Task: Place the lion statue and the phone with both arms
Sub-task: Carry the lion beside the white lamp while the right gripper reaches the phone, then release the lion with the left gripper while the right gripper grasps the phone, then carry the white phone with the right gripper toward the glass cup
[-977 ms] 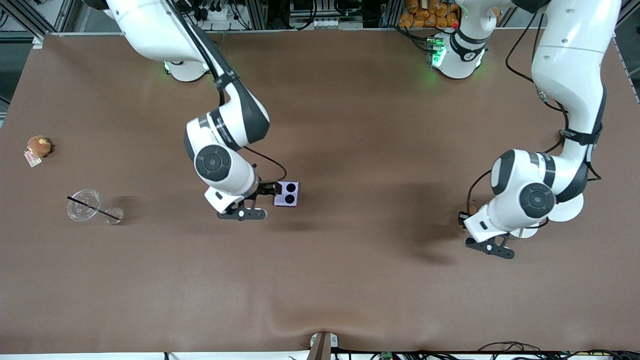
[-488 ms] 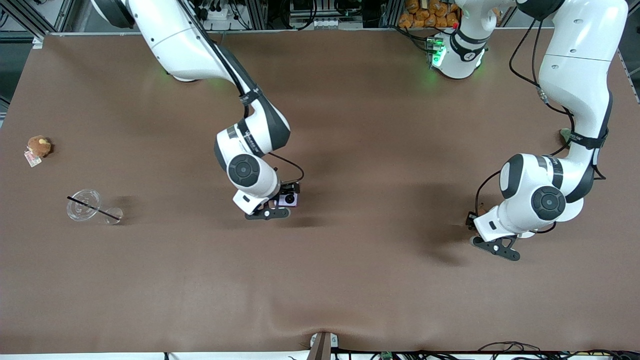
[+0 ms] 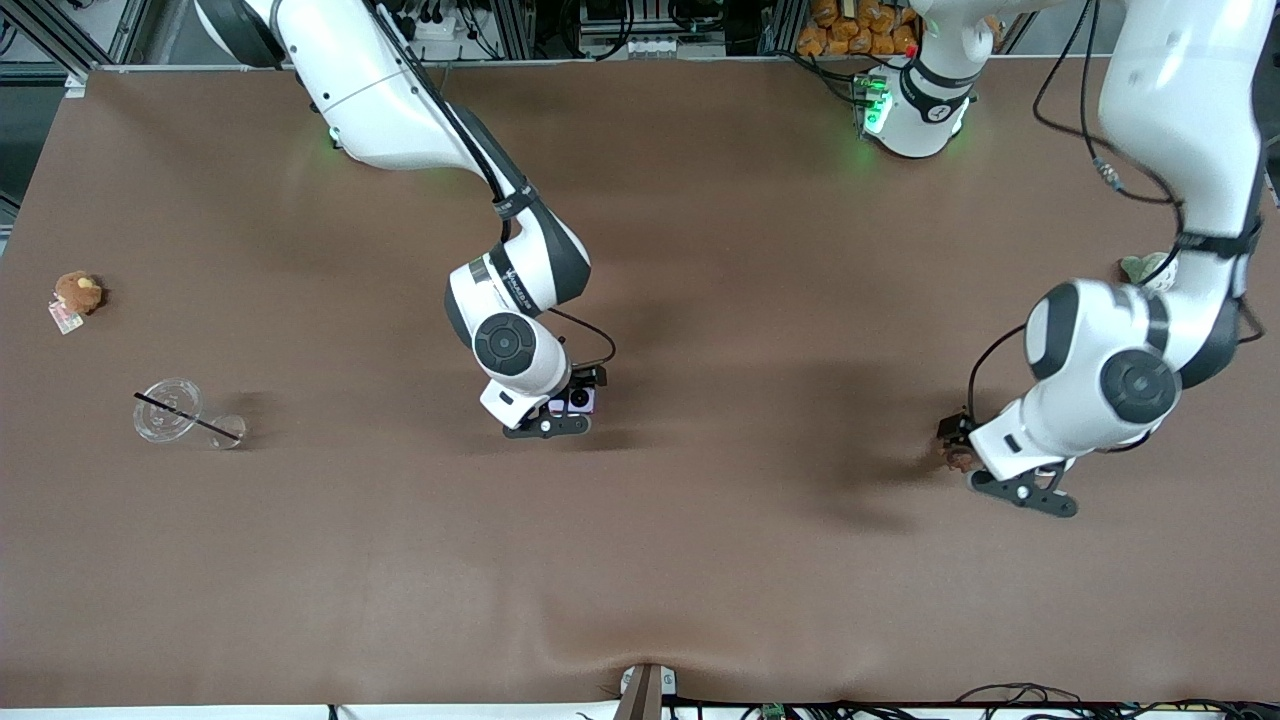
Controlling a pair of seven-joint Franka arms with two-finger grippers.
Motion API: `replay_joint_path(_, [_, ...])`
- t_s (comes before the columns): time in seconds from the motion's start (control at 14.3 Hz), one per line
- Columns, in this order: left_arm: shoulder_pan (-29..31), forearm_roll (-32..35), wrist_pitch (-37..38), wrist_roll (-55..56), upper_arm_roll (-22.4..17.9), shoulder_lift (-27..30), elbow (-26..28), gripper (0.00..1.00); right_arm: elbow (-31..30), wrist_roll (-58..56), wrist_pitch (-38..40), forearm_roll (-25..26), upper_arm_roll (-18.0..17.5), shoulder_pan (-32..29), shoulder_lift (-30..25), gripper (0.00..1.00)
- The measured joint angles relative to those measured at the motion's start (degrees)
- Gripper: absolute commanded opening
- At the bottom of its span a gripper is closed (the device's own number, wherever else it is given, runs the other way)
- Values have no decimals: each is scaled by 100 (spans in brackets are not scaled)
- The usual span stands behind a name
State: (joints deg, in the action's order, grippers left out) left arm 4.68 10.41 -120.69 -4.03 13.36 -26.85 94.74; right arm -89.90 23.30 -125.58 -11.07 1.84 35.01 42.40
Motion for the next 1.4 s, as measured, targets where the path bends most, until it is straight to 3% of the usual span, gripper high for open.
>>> replay_joint_path(0.42, [18,-403,1676,648,29,1701,-117,100,-6,510,-307,-20,-5,70,194,100])
replay_joint_path(0.7, [169,-546,2765,703,-15,2056,-739,100,-7,575,-331,-22,-5,110,254,100])
replay_joint_path(0.77, [248,-578,2921,702,-15,2083,-865,100,-9,575,-343,-22,-3,110,271,91])
replay_joint_path(0.84, [302,-591,3071,701,-17,2110,-938,100,-11,576,-381,-22,-1,110,287,64])
replay_joint_path(0.98, [345,-601,3329,700,-33,2219,-990,100,-15,600,-374,-23,11,110,258,25])
replay_joint_path(1.12, [224,-626,3501,595,-188,2457,-949,100,-20,630,-440,-24,11,111,254,14])
replay_joint_path(1.4, [-755,-773,3635,534,-1135,3199,-472,100,17,1058,-276,-25,204,102,130,14])
